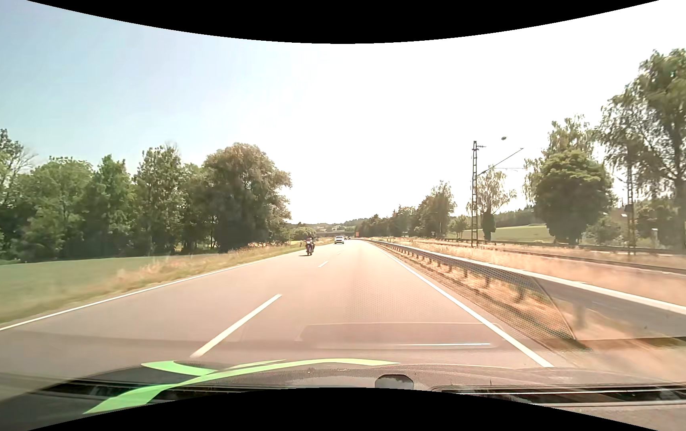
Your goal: Follow the waypoints while adhering to traffic rules and regulations
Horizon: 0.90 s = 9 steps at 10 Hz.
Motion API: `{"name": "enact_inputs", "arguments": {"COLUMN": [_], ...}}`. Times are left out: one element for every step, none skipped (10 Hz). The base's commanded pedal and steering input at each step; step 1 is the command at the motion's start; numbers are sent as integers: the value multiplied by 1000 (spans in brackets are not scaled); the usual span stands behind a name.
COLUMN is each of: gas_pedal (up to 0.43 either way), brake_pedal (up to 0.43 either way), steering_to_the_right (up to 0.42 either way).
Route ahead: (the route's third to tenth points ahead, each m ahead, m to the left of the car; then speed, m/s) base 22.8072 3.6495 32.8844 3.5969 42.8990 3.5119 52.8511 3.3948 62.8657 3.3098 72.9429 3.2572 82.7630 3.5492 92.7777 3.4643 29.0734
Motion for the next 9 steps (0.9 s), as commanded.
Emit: {"name": "enact_inputs", "arguments": {"gas_pedal": [319, 319, 319, 319, 319, 311, 287, 268, 268], "brake_pedal": [0, 0, 0, 0, 0, 0, 0, 0, 0], "steering_to_the_right": [-3, -3, -3, -3, -3, -3, -3, -3, -3]}}
